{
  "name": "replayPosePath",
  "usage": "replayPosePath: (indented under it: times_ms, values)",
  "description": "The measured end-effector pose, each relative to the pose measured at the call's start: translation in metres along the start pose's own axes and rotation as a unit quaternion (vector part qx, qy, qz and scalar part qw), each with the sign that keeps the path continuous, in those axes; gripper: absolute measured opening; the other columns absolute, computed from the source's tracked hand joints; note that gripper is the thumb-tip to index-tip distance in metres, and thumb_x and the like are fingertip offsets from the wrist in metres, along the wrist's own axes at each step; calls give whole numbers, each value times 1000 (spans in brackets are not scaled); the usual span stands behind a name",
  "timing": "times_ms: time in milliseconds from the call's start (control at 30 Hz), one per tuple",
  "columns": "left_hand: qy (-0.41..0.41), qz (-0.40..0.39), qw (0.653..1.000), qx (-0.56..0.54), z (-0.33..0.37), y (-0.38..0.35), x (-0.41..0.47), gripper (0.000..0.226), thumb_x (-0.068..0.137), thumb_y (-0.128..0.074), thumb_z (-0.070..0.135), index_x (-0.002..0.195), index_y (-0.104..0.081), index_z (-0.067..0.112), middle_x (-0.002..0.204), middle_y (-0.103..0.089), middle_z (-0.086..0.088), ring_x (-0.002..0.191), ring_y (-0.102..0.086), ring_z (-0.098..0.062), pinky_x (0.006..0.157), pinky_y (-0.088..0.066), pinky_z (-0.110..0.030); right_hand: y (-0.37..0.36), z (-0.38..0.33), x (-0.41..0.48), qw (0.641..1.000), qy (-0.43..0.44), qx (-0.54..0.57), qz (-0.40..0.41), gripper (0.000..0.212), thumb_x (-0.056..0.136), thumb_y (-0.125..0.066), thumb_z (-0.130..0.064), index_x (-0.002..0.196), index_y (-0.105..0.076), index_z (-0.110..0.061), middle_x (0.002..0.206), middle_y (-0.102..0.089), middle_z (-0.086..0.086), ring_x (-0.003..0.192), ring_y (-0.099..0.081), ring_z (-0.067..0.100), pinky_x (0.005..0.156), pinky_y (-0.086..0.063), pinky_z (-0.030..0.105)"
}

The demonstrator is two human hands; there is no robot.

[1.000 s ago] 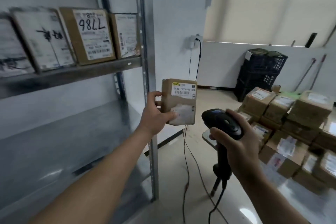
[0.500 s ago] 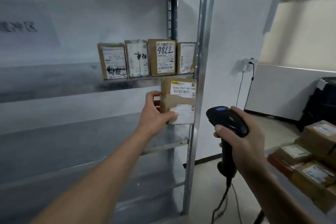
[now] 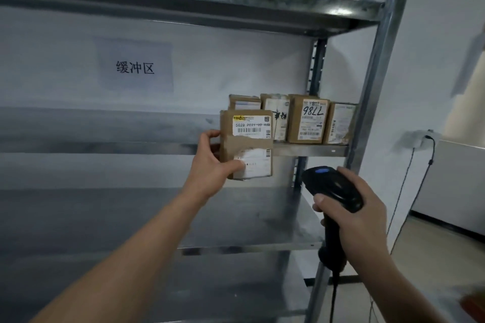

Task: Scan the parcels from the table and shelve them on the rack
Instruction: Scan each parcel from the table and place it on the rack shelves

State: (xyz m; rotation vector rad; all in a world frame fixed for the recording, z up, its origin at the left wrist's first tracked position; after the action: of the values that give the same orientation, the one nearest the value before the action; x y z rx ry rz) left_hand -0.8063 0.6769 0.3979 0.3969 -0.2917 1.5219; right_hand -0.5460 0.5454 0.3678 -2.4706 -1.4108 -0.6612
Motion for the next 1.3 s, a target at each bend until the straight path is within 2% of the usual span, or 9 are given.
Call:
replayPosePath:
  times_ms: [167,333,433,567,733,833,933,1100,1300]
  values:
    - [11,13,1000,12,-8,62,40,81,76,-79,-2,136,-34,27,120,-60,-6,104,-65,-21,72,-60,-32,-61,-8,5,1000,5,-7,-7,72,52,-81,-55,122,-64,-48,117,-71,-8,106,-70,29,92,-57,58]
    - [23,2,999,38,-23,102,98,90,73,-84,0,140,-31,29,126,-58,-5,112,-63,-26,88,-60,-50,-105,-17,7,1000,16,-14,4,68,55,-82,-47,120,-63,-46,114,-71,-10,107,-68,26,92,-57,58]
    - [35,-27,997,69,-30,113,133,99,74,-85,2,148,-24,29,131,-55,-5,118,-58,-27,95,-56,-53,-123,-12,8,999,11,-26,22,61,60,-81,-35,115,-60,-50,112,-69,-14,106,-68,26,91,-57,58]
    - [45,-57,994,80,-39,117,166,109,75,-83,-4,155,-16,28,125,-54,-3,115,-57,-25,95,-56,-52,-138,-1,10,998,6,-44,35,72,63,-86,-32,129,-60,-36,113,-69,-13,104,-69,27,89,-58,58]
    - [82,-92,988,90,-64,110,191,116,74,-82,-7,157,-10,29,128,-56,-6,122,-56,-31,105,-49,-54,-147,15,17,997,-14,-67,40,67,73,-88,-9,127,-59,-37,112,-69,-11,104,-68,28,90,-57,59]
    - [94,-104,986,92,-77,104,200,120,73,-82,-8,159,-8,30,136,-56,-9,125,-55,-31,107,-47,-53,-153,21,19,996,-21,-74,36,72,66,-94,-24,128,-60,-38,114,-69,-10,105,-68,27,90,-57,59]
    - [93,-115,985,91,-80,97,210,122,75,-81,-9,160,-4,32,146,-51,-11,130,-52,-32,109,-45,-54,-157,26,21,996,-27,-69,43,79,48,-82,-53,123,-61,-47,111,-71,-13,106,-68,25,88,-58,58]
    - [86,-136,982,101,-81,86,218,121,78,-78,-9,161,-1,33,149,-49,-11,132,-51,-31,109,-45,-54,-160,29,25,996,-32,-76,34,62,55,-84,-38,99,-60,-73,105,-70,-27,103,-69,17,87,-59,57]
    - [85,-139,981,103,-83,84,219,119,80,-76,-10,161,2,32,150,-47,-11,133,-50,-30,109,-46,-49,-161,31,28,996,-38,-69,42,64,55,-83,-36,113,-60,-53,104,-70,-26,103,-69,21,87,-59,58]
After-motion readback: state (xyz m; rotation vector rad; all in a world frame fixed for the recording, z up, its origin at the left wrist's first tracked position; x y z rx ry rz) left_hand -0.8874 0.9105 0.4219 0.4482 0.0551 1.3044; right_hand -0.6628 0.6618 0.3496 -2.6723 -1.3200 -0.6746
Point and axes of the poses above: each hand's wrist, its own x-axis towards the middle knuckle, its own y-axis out of the back of the hand, z = x × y, the point moved 6 cm from there along x, towards the middle knuckle
